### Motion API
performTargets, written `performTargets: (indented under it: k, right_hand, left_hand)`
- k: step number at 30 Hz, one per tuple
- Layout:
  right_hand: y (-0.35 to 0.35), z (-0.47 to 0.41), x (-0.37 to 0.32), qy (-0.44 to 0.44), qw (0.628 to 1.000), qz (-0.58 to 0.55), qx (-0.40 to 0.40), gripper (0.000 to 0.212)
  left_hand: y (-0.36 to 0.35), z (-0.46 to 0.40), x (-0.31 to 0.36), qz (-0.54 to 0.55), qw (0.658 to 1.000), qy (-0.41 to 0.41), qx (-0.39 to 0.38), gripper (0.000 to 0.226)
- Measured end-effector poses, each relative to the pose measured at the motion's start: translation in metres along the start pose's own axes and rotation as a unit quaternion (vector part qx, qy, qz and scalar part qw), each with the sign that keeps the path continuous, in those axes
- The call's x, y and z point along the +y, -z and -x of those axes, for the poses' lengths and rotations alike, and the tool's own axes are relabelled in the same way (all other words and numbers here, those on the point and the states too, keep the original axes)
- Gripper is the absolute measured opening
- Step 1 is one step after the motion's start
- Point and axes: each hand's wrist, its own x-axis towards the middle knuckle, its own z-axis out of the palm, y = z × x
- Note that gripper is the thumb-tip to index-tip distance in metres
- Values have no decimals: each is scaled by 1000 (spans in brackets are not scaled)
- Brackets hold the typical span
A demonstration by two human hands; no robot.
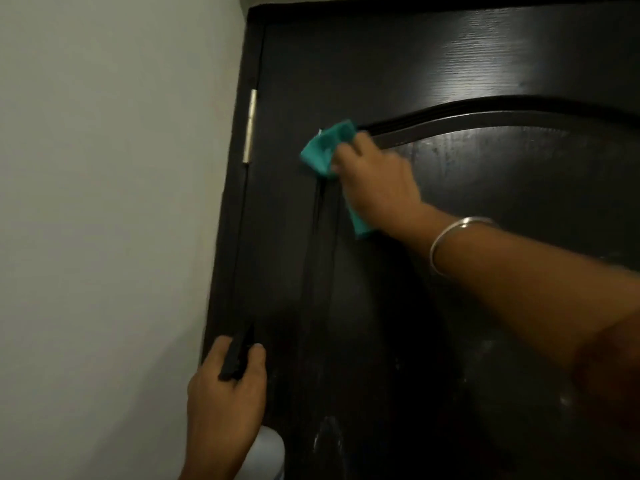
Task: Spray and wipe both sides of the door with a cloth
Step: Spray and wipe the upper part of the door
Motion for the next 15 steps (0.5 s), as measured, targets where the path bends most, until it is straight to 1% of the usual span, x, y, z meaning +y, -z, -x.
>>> performTargets:
  k: [2,3,4,5,6,8,10,12,13,15]
  right_hand:
    - [-8,56,-18,113,991,-24,-69,31]
    - [-7,75,-17,155,983,-23,-100,32]
    - [-2,82,-3,166,979,-13,-120,32]
    - [3,77,18,153,983,-4,-106,32]
    - [13,70,49,108,990,15,-84,32]
    - [37,67,121,-46,996,69,-43,28]
    - [65,98,191,-186,976,112,-34,24]
    - [88,152,242,-287,948,136,-21,30]
    - [95,172,255,-328,932,154,-12,32]
    - [90,193,265,-370,909,193,-4,35]
  left_hand:
    - [-18,8,13,1,1000,6,-29,19]
    - [-29,13,20,0,999,6,-42,19]
    - [-41,19,27,6,999,9,-53,19]
    - [-49,23,34,17,998,14,-62,19]
    - [-58,28,42,26,997,21,-75,19]
    - [-73,36,51,40,995,37,-87,21]
    - [-81,41,57,53,993,50,-97,23]
    - [-86,47,63,51,991,52,-108,25]
    - [-88,50,64,45,991,48,-115,24]
    - [-93,57,67,27,992,39,-119,25]
